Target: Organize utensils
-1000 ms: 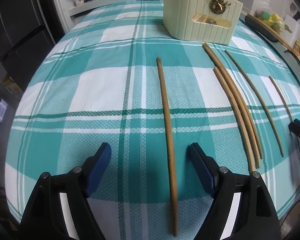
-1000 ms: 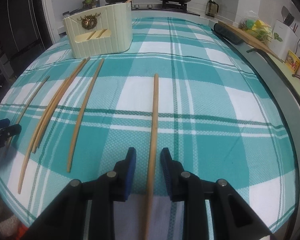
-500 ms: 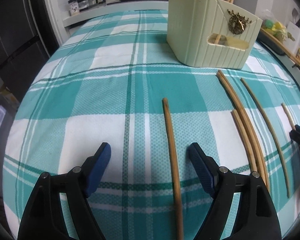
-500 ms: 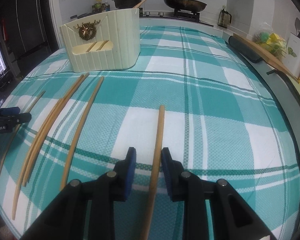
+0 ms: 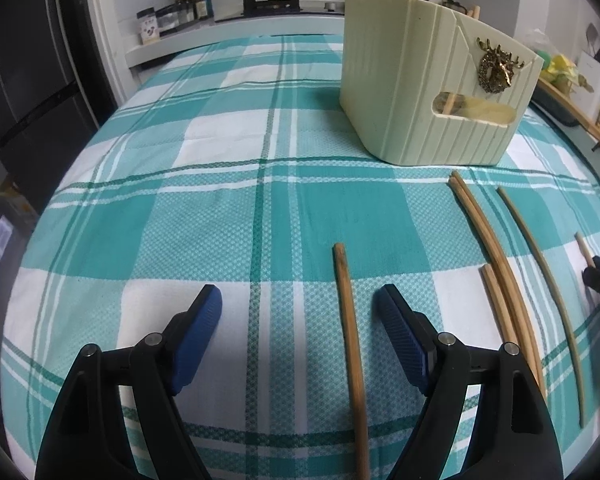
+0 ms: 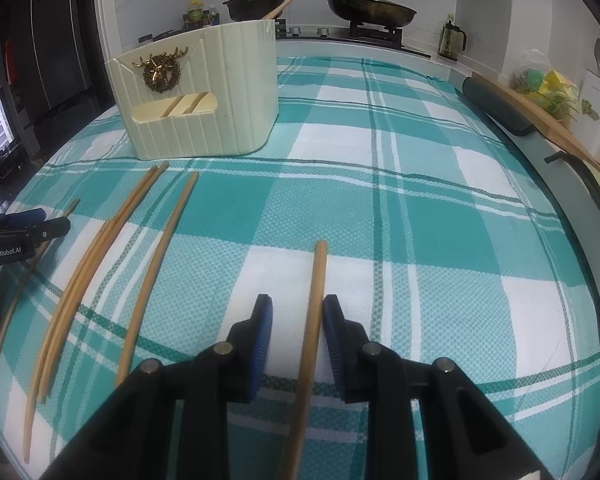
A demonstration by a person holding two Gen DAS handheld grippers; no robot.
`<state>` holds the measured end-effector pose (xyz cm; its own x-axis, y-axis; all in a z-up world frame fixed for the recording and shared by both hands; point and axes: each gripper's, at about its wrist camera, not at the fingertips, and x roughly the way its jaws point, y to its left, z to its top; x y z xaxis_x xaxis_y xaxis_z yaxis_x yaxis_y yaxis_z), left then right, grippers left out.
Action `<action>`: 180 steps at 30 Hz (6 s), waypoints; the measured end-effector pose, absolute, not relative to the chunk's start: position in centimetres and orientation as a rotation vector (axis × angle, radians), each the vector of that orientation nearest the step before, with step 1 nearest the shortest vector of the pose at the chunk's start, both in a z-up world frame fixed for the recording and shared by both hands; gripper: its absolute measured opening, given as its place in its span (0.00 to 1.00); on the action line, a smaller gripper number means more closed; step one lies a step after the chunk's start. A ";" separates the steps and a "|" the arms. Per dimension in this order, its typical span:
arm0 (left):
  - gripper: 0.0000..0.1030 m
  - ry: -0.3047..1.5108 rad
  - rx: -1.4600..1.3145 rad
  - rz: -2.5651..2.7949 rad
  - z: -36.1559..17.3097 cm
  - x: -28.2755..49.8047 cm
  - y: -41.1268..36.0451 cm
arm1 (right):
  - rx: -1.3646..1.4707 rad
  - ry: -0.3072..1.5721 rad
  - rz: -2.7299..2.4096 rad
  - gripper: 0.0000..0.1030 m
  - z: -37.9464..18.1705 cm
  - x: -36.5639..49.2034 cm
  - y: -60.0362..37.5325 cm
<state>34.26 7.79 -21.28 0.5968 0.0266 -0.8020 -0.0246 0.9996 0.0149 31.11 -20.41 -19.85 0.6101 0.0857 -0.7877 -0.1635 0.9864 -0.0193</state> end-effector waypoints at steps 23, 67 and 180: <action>0.04 0.909 0.101 -0.091 -20.1 34.5 4.6 | -0.061 0.961 0.159 0.07 -19.7 36.5 -20.4; 0.04 0.316 -0.158 -0.192 11.1 34.7 6.2 | -0.012 0.214 0.300 0.07 11.2 31.9 -15.3; 0.61 0.947 0.015 0.033 -20.5 23.0 2.7 | -0.041 0.889 0.055 0.37 -19.6 22.5 -19.5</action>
<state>22.97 2.66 -20.54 0.5837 0.0353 -0.8112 -0.0217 0.9994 0.0279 22.52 -19.46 -19.57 0.6289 0.0315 -0.7769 -0.0653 0.9978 -0.0124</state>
